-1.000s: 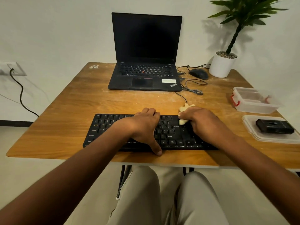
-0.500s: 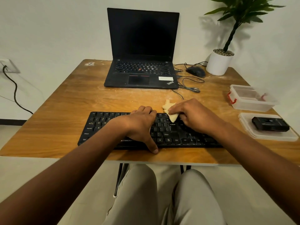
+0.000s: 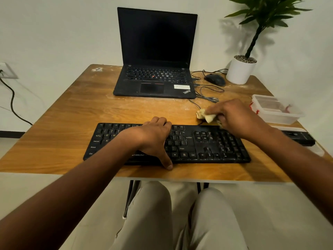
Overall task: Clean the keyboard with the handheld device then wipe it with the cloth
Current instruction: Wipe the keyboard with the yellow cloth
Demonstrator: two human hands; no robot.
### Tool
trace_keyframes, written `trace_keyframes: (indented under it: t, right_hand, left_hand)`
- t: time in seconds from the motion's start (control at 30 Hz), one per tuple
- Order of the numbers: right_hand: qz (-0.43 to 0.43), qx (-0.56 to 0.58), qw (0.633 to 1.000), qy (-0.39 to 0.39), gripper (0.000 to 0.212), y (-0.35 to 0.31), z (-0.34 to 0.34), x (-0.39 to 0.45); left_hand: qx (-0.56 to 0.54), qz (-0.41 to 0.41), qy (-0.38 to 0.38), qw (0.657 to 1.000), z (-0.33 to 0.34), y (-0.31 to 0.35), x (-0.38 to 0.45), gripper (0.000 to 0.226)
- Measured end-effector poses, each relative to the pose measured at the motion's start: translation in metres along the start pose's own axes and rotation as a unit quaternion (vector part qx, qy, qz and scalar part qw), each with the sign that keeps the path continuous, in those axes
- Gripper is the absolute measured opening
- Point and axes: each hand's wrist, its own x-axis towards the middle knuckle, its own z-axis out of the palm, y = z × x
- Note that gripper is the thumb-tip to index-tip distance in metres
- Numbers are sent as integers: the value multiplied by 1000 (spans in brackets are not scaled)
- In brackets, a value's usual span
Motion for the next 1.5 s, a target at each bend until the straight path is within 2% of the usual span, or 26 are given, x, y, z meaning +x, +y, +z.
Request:
trace_keyframes:
  t: [0.07,0.2,0.33,0.47,0.6,0.73,0.93,1.0,1.17,1.23,1.37,1.5]
  right_hand:
    - [-1,35,999,35,39,-16,10,2]
    - [0,18,999,-28,53,-36,43,-15]
    - [-57,-4,998,-20,68,-37,52,-42]
    - [-57,-3,998,-26,74,-18,48,-54]
    - [-28,-28,999,-19,71,-28,48,-33]
    - [-70,-22,997,-28,71,-41,52,-48]
    - [-16,-19,1000,-10,45,-6,36,-53]
    - [-21,-25,999,-10,46,-17,41,-38]
    - [-103,-21,994,5,47,-31,51,-55]
    - [-94,-22,995,21,46,-19,45,-67]
    - [-19,-15,999,33,41,-2,43,-46]
    - [-57,-8,998,38,45,-38,58,-32]
  left_hand:
    - [-1,-1,-3,1000,0,0,0,136]
    - [-1,-2,-5,1000,1,-1,2,137]
    - [1,-4,-3,1000,2,-2,4,137]
    - [2,-2,-3,1000,2,-2,5,137]
    - [-1,-2,-2,1000,1,-1,3,136]
    - [0,-1,-4,1000,1,-1,2,136]
    - [-1,4,-2,1000,2,-1,4,137]
    - [1,3,-5,1000,1,-1,4,138]
    - [2,1,-6,1000,0,-1,1,137]
    - [3,3,-4,1000,1,0,2,136]
    - [1,2,-4,1000,1,0,3,137]
    - [0,-3,-7,1000,0,0,2,137]
